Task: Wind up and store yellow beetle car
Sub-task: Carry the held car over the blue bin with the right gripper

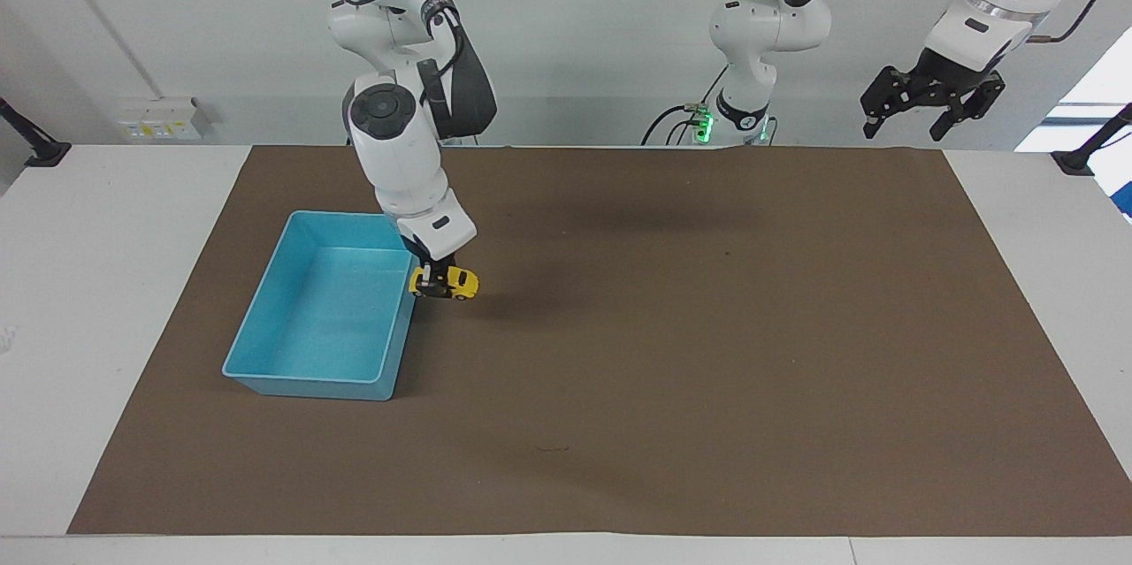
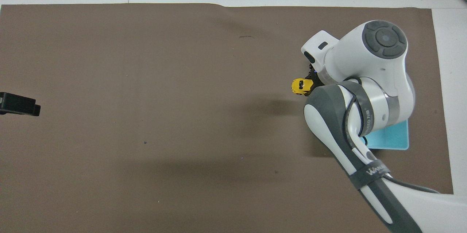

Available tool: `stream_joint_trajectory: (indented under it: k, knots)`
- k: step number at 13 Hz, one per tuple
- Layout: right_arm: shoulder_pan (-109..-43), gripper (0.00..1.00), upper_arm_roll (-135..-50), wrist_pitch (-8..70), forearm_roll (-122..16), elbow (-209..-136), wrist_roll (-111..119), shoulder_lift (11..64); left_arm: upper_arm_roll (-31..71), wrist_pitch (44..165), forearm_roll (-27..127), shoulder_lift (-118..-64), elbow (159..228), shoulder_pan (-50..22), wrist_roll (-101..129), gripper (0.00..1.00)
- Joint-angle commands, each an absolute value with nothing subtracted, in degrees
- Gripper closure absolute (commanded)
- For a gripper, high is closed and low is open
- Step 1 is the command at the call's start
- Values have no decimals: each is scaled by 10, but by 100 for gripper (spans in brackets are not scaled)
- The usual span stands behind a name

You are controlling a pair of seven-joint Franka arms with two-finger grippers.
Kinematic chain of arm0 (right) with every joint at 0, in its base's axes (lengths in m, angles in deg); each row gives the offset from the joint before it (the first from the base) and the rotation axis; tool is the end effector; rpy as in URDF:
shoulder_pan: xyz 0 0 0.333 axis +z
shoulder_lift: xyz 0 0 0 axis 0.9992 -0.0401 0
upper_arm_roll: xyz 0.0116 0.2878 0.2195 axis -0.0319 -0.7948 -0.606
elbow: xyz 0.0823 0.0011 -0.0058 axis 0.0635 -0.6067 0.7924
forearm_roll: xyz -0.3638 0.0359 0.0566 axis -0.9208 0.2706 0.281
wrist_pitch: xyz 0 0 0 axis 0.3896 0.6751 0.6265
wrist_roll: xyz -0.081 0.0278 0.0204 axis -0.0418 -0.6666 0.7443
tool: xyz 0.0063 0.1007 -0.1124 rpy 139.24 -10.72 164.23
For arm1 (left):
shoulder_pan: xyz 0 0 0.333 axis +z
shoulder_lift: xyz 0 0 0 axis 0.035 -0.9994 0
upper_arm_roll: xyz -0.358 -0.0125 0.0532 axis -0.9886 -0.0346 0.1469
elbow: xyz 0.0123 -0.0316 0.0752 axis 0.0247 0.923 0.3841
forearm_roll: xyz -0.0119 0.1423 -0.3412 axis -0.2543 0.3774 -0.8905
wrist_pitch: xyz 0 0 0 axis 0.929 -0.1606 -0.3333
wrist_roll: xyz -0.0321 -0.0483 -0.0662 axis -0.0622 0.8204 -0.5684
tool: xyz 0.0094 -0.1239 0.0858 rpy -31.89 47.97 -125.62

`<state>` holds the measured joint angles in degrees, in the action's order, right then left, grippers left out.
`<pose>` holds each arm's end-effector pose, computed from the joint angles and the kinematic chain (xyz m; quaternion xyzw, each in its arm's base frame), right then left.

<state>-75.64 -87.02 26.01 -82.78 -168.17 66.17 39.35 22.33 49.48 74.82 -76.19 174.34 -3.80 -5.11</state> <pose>0.5976 0.1502 0.4542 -0.7429 -0.6693 -0.0034 0.0103 0.4830 -0.0212 0.6601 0.9985 -0.0515 -0.0168 0.0041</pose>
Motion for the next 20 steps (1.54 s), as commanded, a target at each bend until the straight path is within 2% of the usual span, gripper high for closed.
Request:
stream_joint_trajectory:
  k: [1, 6, 8, 13, 20]
  knots:
    - [-788, 85, -871, 249, -826, -1701, 721, 408, 218, 491, 741, -750, 1755, -27, -58, 0]
    - [-856, 85, -871, 246, -832, -1753, 816, 436, 218, 491, 742, -750, 1755, -26, -58, 0]
    - [-880, 85, -870, 260, -834, -1796, 821, 457, 218, 491, 742, -750, 1755, -27, -58, 0]
    - [-909, 85, -870, 348, -846, -1866, 888, 486, 218, 491, 741, -750, 1755, -27, -58, 0]
    - [-923, 85, -871, 429, -848, -1907, 909, 465, 217, 493, 742, -750, 1754, -31, -59, 0]
